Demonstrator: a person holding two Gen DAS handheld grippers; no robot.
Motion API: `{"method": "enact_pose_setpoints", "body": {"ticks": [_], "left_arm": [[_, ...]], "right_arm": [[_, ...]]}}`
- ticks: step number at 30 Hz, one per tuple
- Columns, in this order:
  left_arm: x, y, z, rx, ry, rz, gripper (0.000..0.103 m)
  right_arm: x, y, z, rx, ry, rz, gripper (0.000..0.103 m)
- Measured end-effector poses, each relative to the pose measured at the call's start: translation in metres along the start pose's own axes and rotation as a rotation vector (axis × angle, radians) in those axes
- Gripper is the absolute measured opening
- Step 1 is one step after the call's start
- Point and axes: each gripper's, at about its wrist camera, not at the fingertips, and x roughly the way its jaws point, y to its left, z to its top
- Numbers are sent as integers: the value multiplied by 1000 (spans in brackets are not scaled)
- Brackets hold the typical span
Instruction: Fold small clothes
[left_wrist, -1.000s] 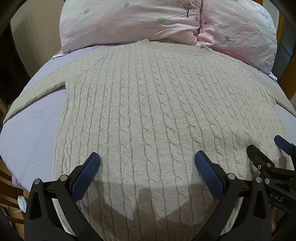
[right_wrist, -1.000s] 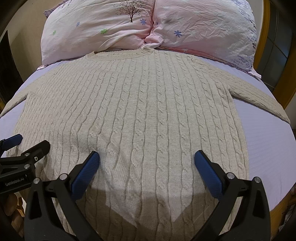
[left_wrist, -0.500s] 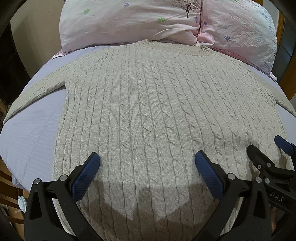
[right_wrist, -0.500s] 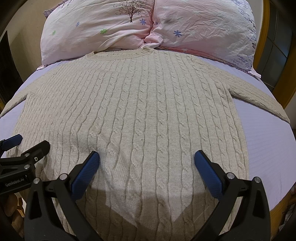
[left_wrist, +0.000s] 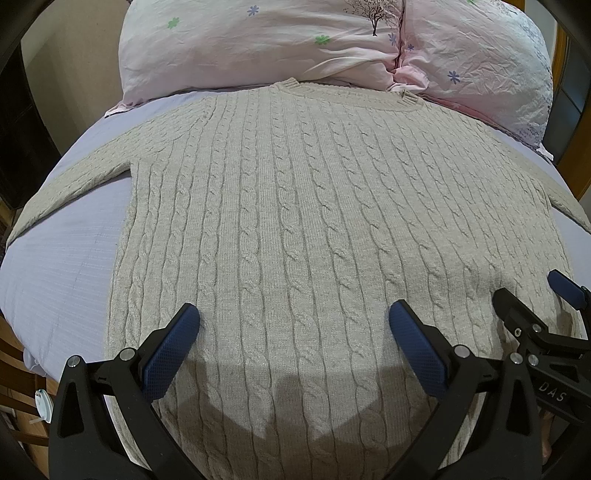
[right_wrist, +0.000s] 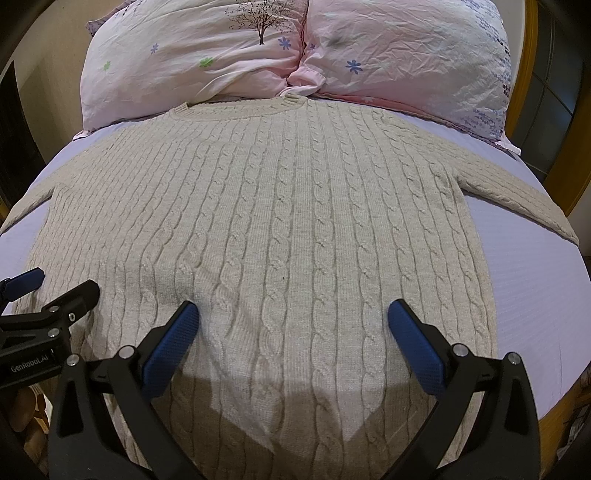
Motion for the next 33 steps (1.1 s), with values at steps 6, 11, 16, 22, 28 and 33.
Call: {"method": "enact_pose_setpoints", "body": {"ticks": [6, 11, 16, 22, 28, 33], "left_arm": [[0, 0, 0, 0, 0, 0, 102], [0, 0, 0, 0, -1, 0, 102], [0, 0, 0, 0, 0, 0, 102], [0, 0, 0, 3, 0, -1, 102], [-2, 0, 4, 14, 15, -6, 102], [2, 0, 6, 29, 24, -22, 102]], "right_arm": [[0, 0, 0, 0, 0, 0, 101], [1, 0, 0, 0, 0, 0, 101], [2, 1, -1, -1, 2, 0, 101], [3, 3, -1, -9, 30, 5, 101], [7, 0, 3, -24, 36, 17, 101], [5, -2, 0, -80, 34, 71, 101]]}}
